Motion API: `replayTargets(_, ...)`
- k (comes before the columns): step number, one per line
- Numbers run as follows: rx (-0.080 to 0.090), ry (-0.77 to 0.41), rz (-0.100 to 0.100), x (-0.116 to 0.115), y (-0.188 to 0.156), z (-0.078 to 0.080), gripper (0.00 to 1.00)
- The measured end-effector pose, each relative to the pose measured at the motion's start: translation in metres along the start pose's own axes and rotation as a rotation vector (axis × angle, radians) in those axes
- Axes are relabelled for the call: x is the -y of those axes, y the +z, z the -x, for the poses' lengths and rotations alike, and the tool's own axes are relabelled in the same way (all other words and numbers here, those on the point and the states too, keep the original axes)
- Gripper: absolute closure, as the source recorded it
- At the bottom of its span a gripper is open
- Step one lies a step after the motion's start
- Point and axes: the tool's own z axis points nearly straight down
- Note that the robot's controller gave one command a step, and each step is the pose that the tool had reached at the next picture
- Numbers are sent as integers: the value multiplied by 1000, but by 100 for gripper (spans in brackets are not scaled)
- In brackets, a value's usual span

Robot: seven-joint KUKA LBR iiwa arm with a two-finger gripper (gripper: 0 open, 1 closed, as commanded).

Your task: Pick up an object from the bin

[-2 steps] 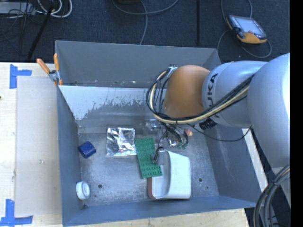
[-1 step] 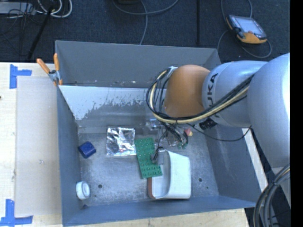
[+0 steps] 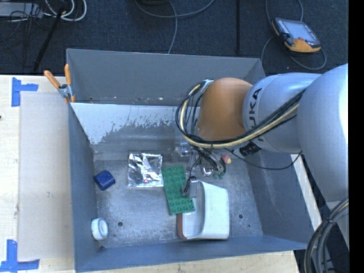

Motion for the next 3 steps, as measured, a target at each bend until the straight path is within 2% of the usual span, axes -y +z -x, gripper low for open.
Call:
replayTargets(1,-4,1,0,0,-3,1,100)
replayTargets(2,12,0,-7,-1,-29,1,100)
replayTargets(3,15,1,-8,-1,-81,3,100)
